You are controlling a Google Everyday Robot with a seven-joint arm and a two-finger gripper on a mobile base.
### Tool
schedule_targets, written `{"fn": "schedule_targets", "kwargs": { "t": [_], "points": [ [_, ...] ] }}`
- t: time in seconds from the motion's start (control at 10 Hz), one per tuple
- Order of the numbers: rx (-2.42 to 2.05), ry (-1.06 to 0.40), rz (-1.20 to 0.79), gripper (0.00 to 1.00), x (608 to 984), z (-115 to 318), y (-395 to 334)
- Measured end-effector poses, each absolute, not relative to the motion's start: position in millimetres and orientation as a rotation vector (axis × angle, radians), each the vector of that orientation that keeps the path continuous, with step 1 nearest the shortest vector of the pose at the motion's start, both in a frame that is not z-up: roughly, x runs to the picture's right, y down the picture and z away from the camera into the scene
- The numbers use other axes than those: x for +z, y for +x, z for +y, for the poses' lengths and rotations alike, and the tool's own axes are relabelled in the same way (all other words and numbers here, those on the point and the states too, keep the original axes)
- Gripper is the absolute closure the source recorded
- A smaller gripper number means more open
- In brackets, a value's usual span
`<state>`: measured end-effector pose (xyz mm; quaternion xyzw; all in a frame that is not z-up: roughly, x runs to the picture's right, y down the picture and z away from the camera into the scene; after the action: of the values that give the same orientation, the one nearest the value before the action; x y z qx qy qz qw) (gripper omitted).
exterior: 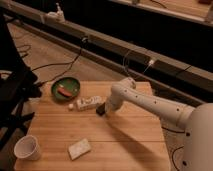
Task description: Push the eraser across the table
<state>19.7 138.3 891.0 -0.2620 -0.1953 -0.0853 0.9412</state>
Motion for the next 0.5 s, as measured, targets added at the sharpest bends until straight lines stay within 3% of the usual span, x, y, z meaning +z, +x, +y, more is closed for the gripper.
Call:
{"fn": "schedule_targets", "kwargs": {
  "t": [0.5],
  "points": [
    [-0.165,-0.500,-0.492,1.00,878.0,128.0,-9.5]
  ]
}}
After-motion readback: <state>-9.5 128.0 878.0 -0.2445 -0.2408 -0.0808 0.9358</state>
